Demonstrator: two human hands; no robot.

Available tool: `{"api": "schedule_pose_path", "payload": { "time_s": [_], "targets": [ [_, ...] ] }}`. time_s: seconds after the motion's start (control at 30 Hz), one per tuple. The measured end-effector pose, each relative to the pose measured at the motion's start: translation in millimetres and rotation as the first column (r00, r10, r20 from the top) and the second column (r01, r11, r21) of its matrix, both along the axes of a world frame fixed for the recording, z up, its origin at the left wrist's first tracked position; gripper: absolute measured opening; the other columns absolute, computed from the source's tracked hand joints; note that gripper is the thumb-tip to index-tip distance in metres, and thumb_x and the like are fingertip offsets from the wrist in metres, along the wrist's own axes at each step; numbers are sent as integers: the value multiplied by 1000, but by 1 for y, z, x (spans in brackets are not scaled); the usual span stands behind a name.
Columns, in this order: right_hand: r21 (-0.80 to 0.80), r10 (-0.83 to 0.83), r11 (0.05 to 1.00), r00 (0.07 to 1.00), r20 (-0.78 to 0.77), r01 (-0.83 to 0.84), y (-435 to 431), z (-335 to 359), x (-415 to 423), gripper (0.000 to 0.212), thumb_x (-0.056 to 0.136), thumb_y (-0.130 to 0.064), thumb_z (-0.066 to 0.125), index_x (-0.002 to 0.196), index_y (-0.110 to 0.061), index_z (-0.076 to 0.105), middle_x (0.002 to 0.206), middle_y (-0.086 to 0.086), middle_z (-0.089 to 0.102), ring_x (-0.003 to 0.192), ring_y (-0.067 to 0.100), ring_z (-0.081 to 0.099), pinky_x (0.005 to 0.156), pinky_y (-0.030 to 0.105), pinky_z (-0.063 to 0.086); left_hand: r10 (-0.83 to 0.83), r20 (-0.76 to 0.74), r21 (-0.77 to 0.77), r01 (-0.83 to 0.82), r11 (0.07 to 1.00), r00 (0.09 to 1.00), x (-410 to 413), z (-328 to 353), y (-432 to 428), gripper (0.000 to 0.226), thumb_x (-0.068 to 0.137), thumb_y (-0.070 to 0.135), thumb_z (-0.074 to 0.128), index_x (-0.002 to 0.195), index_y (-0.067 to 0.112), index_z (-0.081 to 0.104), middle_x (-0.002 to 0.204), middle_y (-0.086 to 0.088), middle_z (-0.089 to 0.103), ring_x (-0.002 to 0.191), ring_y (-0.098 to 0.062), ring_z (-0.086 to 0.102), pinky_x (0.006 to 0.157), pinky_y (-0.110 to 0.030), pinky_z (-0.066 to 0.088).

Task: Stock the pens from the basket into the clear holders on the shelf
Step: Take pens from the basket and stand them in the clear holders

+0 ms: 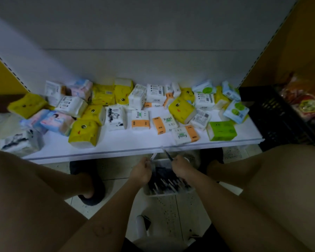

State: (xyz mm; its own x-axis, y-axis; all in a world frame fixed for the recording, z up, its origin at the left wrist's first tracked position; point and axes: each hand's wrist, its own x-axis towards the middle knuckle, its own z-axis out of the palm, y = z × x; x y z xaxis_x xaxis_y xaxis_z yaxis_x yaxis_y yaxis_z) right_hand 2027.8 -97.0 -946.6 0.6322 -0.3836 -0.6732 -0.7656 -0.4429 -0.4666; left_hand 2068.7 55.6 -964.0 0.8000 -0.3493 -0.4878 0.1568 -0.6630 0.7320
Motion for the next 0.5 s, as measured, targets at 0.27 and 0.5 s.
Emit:
{"api": "schedule_pose_path", "payload": {
  "time_s": [0.27, 0.5],
  "targets": [
    [161, -167, 982, 873, 459, 103, 1, 33, 3, 21, 103, -25, 43, 99, -17, 63, 68, -2, 57, 64, 20, 57, 75, 49, 55, 169, -7, -203, -167, 965, 986, 17, 38, -14, 13, 98, 11, 40, 99, 14, 52, 93, -16, 65, 69, -22, 54, 61, -34, 44],
    [308, -259, 947, 783, 566, 91, 12, 81, 25, 14, 98, -7, 48, 88, -15, 53, 76, 6, 57, 56, 17, 49, 53, 28, 39, 224, 109, -444, -155, 883, 968, 26, 92, -25, 36, 102, 44, 28, 114, 21, 53, 77, -1, 58, 55, -11, 44, 57, -28, 34]
  ]
}}
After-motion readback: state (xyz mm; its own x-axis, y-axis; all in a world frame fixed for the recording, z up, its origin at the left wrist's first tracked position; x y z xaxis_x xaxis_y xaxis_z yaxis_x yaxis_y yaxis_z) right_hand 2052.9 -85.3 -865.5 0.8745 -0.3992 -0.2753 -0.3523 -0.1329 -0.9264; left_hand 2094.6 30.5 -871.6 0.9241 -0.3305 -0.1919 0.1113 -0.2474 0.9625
